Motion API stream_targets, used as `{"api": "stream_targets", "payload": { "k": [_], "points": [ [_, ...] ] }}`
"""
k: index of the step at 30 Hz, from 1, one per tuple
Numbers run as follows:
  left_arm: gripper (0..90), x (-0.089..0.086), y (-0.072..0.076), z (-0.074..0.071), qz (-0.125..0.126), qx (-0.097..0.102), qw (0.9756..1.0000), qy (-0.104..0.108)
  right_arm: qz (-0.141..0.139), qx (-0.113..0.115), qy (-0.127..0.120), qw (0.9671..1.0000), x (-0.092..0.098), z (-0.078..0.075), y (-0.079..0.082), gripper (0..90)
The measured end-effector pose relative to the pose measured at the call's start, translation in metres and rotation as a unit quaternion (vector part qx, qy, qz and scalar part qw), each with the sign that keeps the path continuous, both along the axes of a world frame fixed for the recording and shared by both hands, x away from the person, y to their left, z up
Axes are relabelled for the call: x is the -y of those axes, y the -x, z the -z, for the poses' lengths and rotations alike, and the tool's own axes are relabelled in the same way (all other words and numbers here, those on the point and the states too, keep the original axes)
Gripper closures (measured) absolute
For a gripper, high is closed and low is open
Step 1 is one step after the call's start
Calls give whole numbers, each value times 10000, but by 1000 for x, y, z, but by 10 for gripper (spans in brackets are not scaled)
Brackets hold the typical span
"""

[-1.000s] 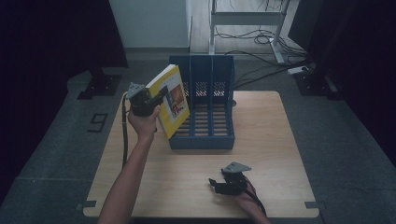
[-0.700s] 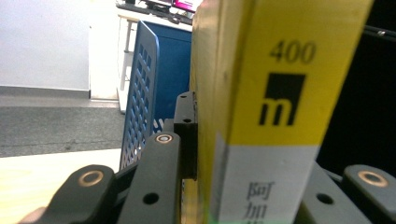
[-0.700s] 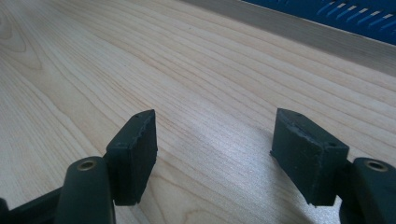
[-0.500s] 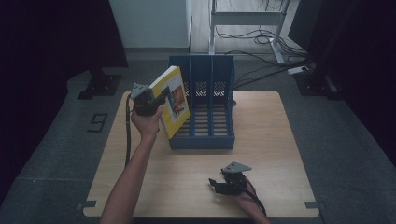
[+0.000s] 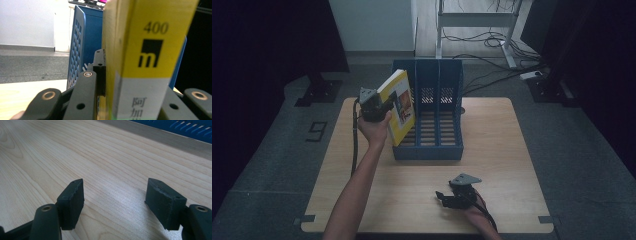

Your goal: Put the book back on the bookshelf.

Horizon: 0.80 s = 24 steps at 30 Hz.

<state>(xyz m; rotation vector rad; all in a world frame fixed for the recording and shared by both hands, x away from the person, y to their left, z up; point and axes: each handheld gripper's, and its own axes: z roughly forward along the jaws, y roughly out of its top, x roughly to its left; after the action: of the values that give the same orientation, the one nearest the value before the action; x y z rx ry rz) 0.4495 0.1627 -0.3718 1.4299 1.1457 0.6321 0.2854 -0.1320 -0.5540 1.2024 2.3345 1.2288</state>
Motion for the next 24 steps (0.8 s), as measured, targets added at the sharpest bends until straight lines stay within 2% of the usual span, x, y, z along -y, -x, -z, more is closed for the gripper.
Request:
{"api": "stream_targets", "payload": {
  "k": [14, 24],
  "points": [
    [754, 4, -3, 4, -26, -11, 10000, -68, 2, 4, 7, 10000, 0, 0, 0, 306],
    [754, 3, -7, 2, -179, 61, 9998, -110, 0, 6, 8, 10000, 0, 0, 0, 306]
  ]
}}
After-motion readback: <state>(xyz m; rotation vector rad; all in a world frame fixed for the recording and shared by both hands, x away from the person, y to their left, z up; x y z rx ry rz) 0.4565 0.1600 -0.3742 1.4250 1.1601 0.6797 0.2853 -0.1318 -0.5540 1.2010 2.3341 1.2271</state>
